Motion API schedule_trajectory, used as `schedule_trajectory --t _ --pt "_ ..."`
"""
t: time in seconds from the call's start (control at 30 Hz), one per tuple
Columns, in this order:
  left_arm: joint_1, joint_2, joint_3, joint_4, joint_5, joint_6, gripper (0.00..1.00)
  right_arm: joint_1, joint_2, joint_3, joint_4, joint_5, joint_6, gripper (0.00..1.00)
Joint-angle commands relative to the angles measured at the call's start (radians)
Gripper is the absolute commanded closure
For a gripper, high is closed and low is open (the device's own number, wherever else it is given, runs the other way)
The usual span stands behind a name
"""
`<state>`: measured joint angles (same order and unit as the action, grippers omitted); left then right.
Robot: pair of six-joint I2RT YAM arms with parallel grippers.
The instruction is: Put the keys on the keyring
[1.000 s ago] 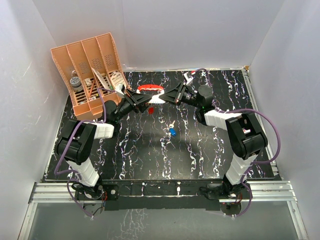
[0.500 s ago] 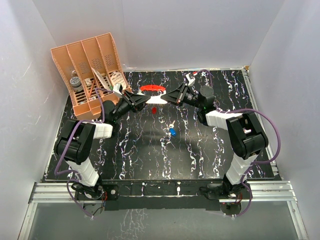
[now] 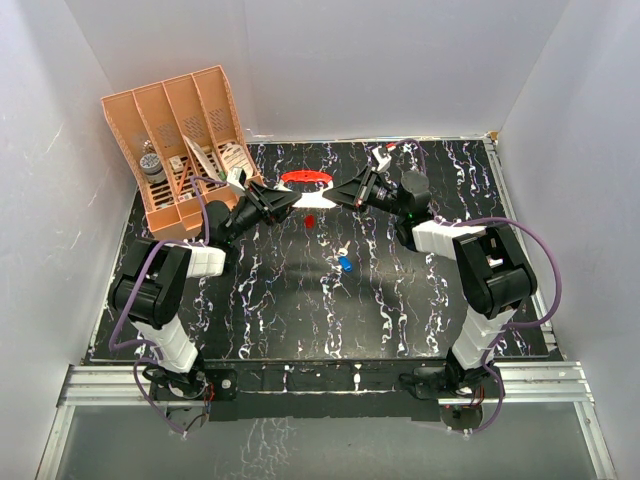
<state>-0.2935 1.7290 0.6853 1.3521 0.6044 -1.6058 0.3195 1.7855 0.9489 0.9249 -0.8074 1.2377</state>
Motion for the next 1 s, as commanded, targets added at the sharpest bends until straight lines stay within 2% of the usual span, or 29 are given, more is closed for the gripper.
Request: schedule_trajectory --t 0.0,0.2,0.97 --pt "0.009 -0.033 0.002 0.117 0.029 -0.014 0.76 -0.022 -0.018 0.009 0.070 0.019 -0.004 1.00" --pt "0.009 -0.025 0.013 0.120 0.045 -0.010 0.65 -0.022 -0.011 0.016 0.074 0.019 0.005 1.00" --pt "-0.018 0.012 0.078 0.077 0.124 0.018 0.67 -0.008 0.035 0.054 0.145 -0.017 0.077 1.00"
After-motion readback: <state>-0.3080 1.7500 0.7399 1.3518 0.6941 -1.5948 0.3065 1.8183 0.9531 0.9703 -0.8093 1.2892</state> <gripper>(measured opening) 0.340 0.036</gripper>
